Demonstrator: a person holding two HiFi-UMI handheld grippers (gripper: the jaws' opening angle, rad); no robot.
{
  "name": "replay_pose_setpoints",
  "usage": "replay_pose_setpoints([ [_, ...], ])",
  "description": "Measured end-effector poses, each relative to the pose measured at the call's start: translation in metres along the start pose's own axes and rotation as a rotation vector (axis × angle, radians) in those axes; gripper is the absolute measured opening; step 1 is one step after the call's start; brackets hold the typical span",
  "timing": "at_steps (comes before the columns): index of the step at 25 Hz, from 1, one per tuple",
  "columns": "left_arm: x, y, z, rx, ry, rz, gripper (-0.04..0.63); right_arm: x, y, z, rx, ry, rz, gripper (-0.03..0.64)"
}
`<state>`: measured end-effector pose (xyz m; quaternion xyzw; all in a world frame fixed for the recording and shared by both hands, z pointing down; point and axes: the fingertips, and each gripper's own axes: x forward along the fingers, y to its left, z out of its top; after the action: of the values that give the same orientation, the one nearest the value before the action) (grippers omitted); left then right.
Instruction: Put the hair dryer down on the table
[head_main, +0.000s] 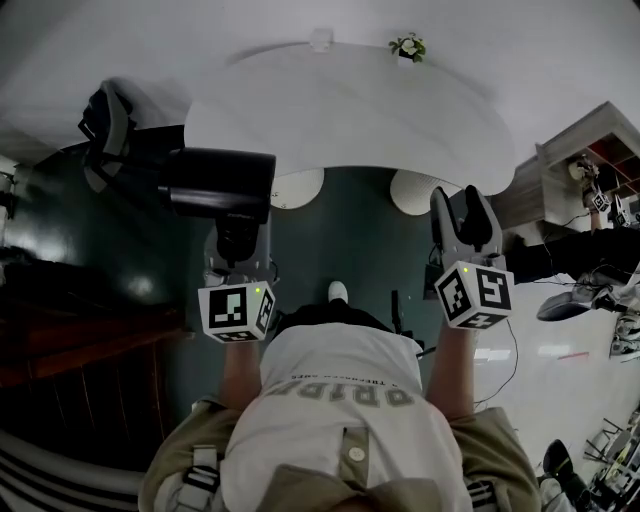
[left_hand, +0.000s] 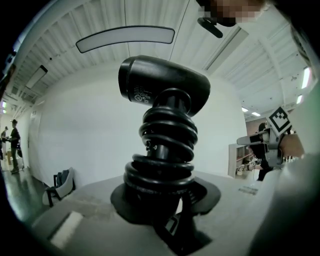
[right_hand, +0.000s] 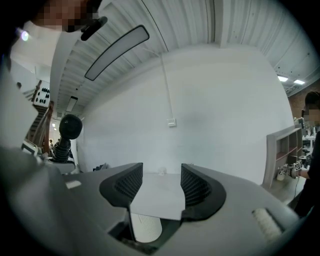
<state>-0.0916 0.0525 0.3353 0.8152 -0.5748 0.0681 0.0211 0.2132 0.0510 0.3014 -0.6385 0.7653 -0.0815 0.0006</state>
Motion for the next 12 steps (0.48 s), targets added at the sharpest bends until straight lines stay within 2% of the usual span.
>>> replay_pose_setpoints([
  [12,0.038,0.014,-0.009,0.021,0.042,0.005,0.141,0.044,-0.013,-0.011,0.033,0.02,-0.006,0.23],
])
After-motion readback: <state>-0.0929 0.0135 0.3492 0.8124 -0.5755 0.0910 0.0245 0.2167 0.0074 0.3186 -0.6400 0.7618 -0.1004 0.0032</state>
